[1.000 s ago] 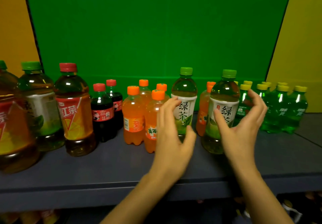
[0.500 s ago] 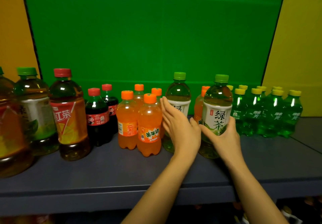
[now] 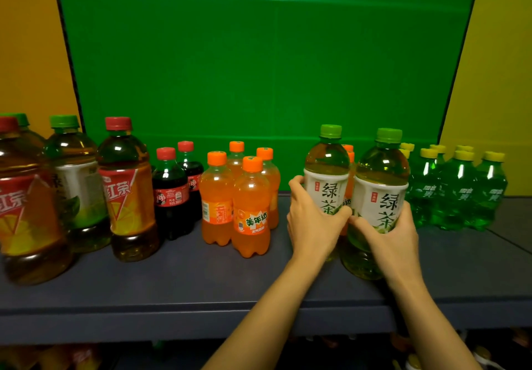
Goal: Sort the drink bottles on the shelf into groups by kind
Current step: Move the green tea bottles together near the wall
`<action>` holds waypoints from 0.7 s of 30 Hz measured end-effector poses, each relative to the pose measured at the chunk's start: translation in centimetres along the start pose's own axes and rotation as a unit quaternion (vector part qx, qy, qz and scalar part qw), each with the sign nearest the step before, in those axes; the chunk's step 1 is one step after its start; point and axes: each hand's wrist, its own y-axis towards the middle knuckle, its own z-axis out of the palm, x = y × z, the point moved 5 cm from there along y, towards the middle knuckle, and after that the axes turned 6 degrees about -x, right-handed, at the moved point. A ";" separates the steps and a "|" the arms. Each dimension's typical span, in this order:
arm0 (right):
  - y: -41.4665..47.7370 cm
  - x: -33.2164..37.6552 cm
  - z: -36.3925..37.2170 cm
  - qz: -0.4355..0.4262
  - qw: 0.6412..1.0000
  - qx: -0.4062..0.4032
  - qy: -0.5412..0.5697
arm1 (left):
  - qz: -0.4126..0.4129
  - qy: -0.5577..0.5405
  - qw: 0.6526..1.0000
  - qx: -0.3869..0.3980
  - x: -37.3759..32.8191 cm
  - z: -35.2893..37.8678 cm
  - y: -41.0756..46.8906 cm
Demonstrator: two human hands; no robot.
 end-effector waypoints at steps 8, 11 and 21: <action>-1.5 2.6 -0.1 -0.012 0.999 0.027 0.023 | 0.061 -0.085 0.995 0.000 -1.6 -4.2 -0.7; -2.3 4.6 1.2 -0.014 0.998 0.052 0.043 | 0.091 -0.111 0.990 -0.011 -2.9 -7.7 -0.8; -8.6 10.2 11.3 -0.006 0.973 0.196 0.123 | 0.126 -0.064 0.980 -0.143 -1.1 -25.1 0.0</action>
